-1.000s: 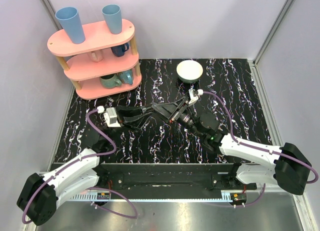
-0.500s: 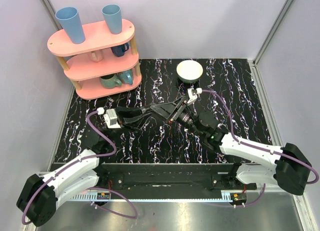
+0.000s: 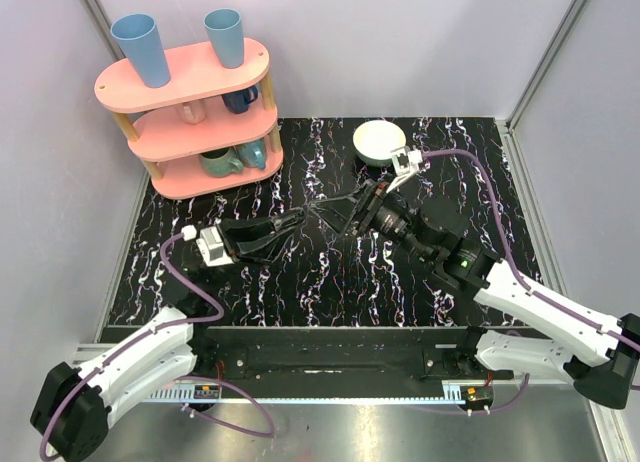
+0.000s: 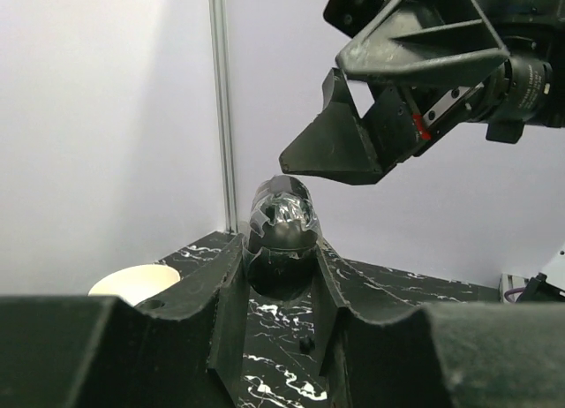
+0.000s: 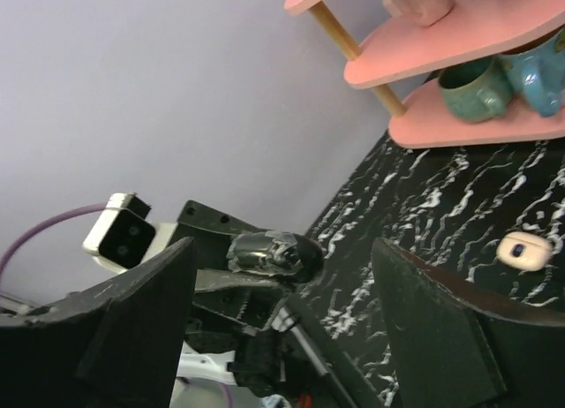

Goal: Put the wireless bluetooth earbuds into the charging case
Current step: Open the charging case.

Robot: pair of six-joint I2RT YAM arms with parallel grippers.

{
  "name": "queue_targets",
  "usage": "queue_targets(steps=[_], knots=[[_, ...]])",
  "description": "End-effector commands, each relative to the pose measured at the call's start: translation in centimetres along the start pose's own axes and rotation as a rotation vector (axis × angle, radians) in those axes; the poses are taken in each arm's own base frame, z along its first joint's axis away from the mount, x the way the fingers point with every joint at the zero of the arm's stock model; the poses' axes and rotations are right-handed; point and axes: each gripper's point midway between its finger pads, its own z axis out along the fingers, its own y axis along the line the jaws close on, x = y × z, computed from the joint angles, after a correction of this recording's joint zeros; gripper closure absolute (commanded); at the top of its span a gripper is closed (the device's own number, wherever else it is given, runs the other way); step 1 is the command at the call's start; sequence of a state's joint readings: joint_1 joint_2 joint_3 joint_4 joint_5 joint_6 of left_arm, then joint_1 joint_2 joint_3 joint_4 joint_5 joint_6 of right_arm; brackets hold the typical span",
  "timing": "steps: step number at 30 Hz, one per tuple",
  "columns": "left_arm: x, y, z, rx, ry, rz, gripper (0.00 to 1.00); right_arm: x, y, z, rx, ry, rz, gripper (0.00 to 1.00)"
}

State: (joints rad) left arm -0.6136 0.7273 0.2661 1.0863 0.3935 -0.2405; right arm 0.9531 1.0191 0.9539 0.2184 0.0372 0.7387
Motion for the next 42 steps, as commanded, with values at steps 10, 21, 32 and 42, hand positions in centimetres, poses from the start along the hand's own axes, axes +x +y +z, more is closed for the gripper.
queue_targets(steps=[10,21,32,42], knots=[[-2.2,-1.3,-0.3,0.051,-0.083,0.022,1.00,3.5,-1.5,-0.1,0.028,0.267,-0.302,0.14],[-1.5,-2.1,0.2,0.114,-0.046,0.010,1.00,3.2,-1.2,0.5,0.011,0.246,-0.295,0.12],[-2.5,-3.1,0.3,0.166,-0.061,0.004,1.00,2.8,-2.5,0.8,0.082,0.214,-0.281,0.12],[-2.9,-5.0,-0.5,0.252,-0.062,0.001,1.00,1.7,-1.4,0.7,0.053,0.162,-0.267,0.11]])
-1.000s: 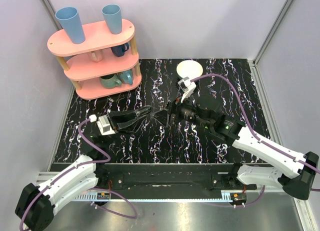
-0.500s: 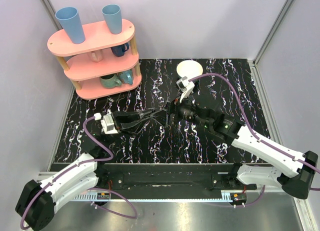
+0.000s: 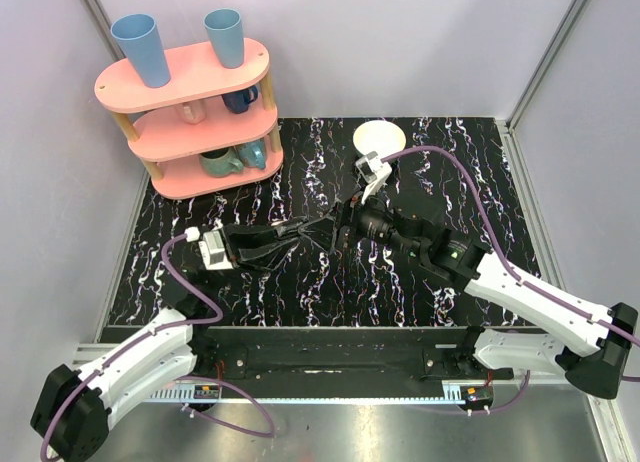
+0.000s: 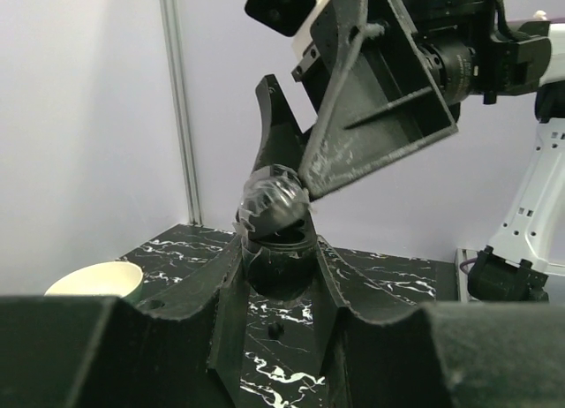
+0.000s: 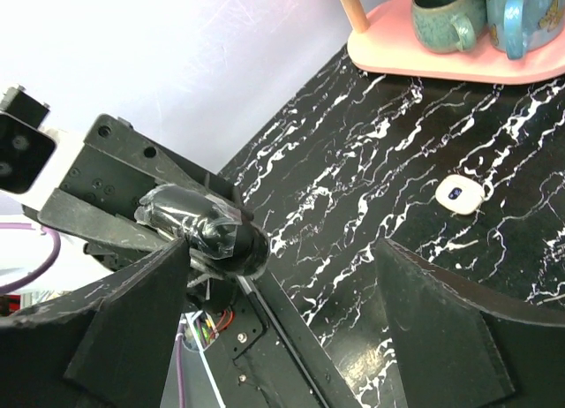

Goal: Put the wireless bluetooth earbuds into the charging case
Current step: Open the charging case.

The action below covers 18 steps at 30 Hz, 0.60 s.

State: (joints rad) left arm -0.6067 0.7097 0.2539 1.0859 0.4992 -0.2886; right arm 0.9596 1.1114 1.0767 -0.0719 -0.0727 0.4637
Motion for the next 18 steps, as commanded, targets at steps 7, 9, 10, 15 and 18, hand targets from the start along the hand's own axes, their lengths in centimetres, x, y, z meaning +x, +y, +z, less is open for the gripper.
queue_targets(steps=[7,9,10,15,18], knots=[[-2.9,-3.4,0.0,0.163,-0.069,0.047,1.00,-4.3,1.4,-0.3,-0.028,-0.155,0.019,0.10],[-3.0,-3.4,0.0,0.163,-0.072,0.049,1.00,-4.3,1.3,-0.2,-0.025,-0.155,0.025,0.10],[-3.0,-3.3,-0.1,0.157,-0.071,0.046,1.00,-4.3,1.4,-0.2,-0.027,-0.156,0.025,0.10],[-2.7,-2.6,-0.3,0.109,-0.065,0.039,1.00,-4.9,2.4,-0.5,-0.074,-0.174,0.022,0.09],[-2.2,-2.0,-0.7,0.066,-0.055,0.034,1.00,-5.7,3.7,-1.1,-0.136,-0.196,0.007,0.08]])
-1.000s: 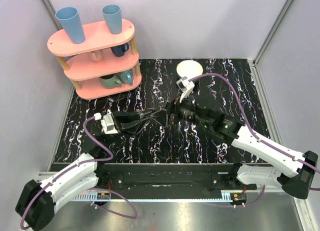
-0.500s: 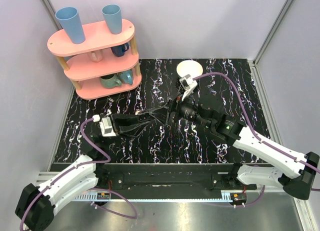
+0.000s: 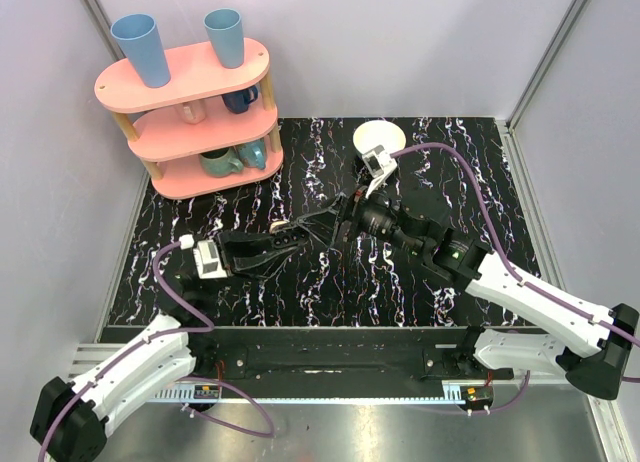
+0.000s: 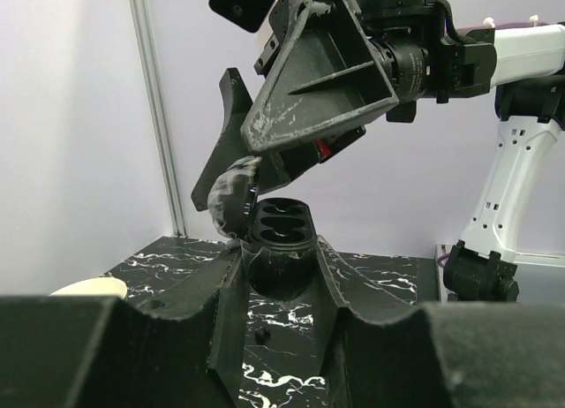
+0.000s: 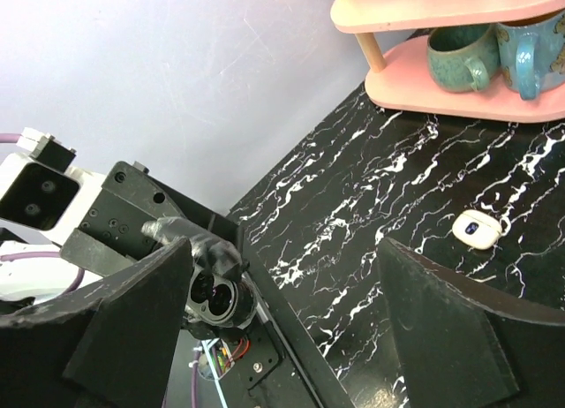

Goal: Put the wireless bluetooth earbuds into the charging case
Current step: Open the charging case, then move the right earbud to the center of the board.

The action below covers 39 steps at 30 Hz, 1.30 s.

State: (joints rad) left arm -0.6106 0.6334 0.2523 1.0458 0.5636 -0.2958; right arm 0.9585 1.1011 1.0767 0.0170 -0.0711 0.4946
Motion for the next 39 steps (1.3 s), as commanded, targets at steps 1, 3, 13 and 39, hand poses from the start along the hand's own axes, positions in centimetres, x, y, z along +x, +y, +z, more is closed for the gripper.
queue_targets(steps=[1,3,13,39], knots=[[-1.1,0.0,-0.3,-0.021,-0.048,0.028,1.00,-3.8,3.1,-0.8,-0.118,-0.120,-0.021,0.07],[-0.7,0.2,-0.6,-0.036,-0.040,0.021,1.00,-4.1,3.4,-1.1,-0.132,-0.133,-0.020,0.08],[-0.5,0.7,-1.2,-0.087,-0.037,0.020,1.00,-4.9,-3.9,-3.7,0.258,-0.197,-0.070,0.07],[-2.3,0.1,-1.5,-0.081,0.000,0.078,1.00,3.1,-33.5,-17.0,1.070,0.056,0.264,0.27]])
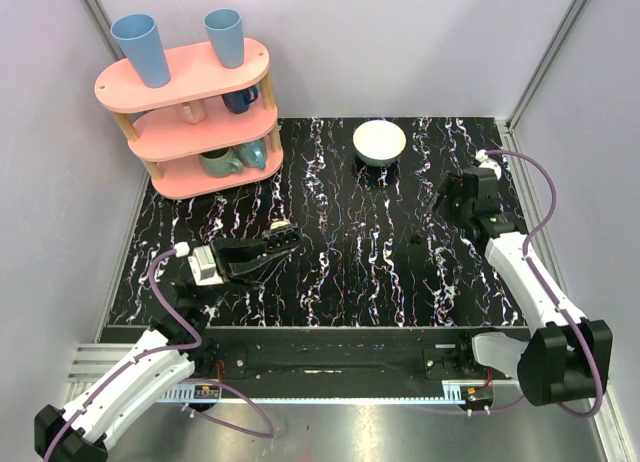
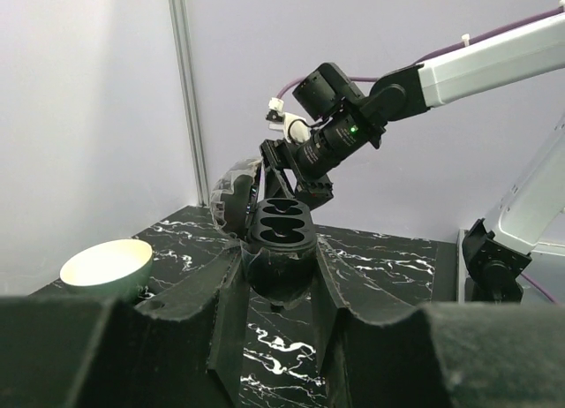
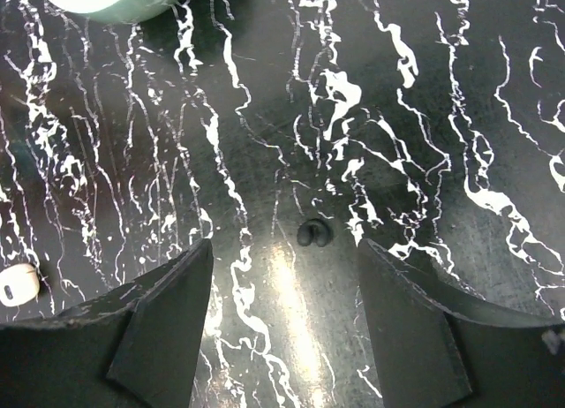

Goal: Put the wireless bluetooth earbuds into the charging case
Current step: Move the right earbud to the center of the board.

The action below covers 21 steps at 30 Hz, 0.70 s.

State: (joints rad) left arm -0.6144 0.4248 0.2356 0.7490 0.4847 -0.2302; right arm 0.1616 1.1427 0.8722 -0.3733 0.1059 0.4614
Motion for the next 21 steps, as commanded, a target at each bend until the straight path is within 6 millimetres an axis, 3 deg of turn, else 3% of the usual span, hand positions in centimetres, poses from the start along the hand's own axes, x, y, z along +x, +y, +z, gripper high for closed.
queue_targets(steps=[1,11,17,21], knots=[[-2.9,-0.4,0.4,0.014,-0.068,0.064,1.00,0.1,-0.1,0.8,-0.044,0.039,0.025,0.28],[-2.9,-0.9,0.2,0.039,-0.077,0.056,1.00,0.6,0.6,4.4,-0.080,0.121,0.039,0.34],[-2.6,-1.2,0.6,0.064,-0.061,0.029,1.00,2.1,0.0,5.9,-0.057,0.180,0.044,0.38],[-2.4,-1.1,0.7,0.062,-0.058,0.025,1.00,4.0,-1.4,6.7,-0.001,0.223,0.052,0.39]])
